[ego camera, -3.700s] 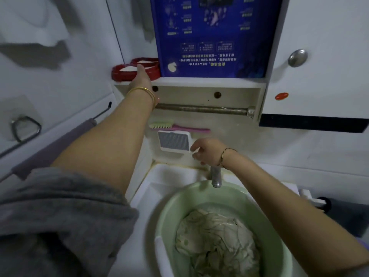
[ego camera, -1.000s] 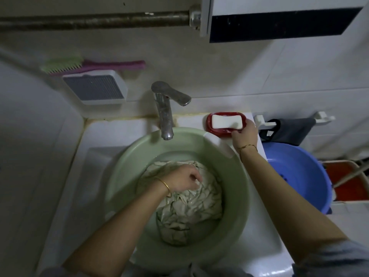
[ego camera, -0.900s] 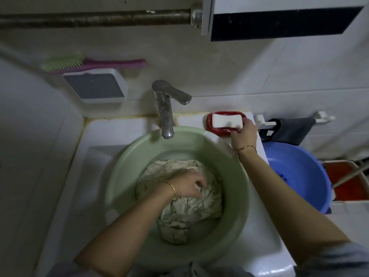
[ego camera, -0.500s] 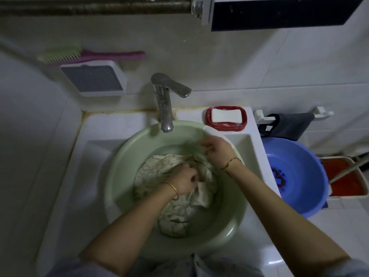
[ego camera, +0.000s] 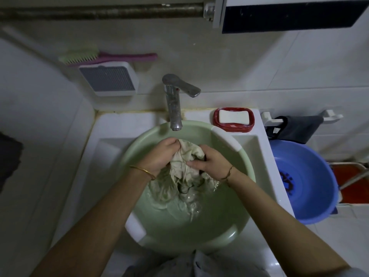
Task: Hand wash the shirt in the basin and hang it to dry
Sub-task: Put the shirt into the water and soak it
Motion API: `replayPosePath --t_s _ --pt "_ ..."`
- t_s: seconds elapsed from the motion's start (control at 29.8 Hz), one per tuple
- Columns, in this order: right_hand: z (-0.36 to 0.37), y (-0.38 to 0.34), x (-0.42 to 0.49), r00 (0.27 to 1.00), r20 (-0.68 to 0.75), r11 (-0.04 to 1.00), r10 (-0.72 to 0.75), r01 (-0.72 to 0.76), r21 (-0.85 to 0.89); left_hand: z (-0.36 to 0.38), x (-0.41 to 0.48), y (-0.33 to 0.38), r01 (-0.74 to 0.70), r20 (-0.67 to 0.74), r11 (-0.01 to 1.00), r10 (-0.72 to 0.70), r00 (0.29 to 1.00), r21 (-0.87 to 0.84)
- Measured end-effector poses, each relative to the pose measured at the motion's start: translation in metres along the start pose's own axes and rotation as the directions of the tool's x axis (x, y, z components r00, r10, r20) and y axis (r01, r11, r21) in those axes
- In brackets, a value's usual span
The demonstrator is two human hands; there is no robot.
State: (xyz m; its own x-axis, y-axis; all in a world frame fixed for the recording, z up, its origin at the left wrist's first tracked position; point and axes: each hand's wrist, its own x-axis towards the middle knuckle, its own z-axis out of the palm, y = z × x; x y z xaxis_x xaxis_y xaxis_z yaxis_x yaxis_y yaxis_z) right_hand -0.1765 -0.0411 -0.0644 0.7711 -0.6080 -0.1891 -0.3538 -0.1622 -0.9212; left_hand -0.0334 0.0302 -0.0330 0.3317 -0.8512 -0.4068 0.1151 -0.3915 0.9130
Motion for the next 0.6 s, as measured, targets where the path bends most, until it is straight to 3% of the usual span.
replayPosePath --t_s 0.07,0.2,0.34,0.44,0.5,0.6 --pt "-0.003 -0.006 -0.001 1.000 -0.026 0.999 0.006 -0.004 0.054 0.001 -0.006 0.002 0.006 -0.026 0.999 -0.007 1.000 -0.041" --pt "-0.010 -0.020 -0.009 0.990 -0.058 0.963 0.126 -0.108 0.247 -0.001 -0.012 0.005 -0.026 -0.129 0.994 0.040 0.991 0.109" --pt "-0.017 -0.049 -0.015 0.984 0.047 0.885 0.170 -0.174 0.432 0.005 -0.030 0.021 -0.113 0.093 0.989 0.104 0.990 0.097" --pt "-0.026 -0.074 -0.022 0.974 0.195 0.779 0.111 -0.207 0.592 0.007 -0.038 0.030 -0.161 0.119 0.987 0.160 0.980 0.000" --pt "-0.032 -0.085 -0.029 0.967 0.241 0.763 0.080 -0.215 0.610 0.007 -0.044 0.039 -0.178 0.090 0.981 0.185 0.979 -0.081" --pt "-0.042 -0.088 -0.030 0.971 0.219 0.824 0.100 -0.204 0.528 0.006 -0.052 0.051 -0.220 0.044 0.965 0.228 0.973 -0.141"
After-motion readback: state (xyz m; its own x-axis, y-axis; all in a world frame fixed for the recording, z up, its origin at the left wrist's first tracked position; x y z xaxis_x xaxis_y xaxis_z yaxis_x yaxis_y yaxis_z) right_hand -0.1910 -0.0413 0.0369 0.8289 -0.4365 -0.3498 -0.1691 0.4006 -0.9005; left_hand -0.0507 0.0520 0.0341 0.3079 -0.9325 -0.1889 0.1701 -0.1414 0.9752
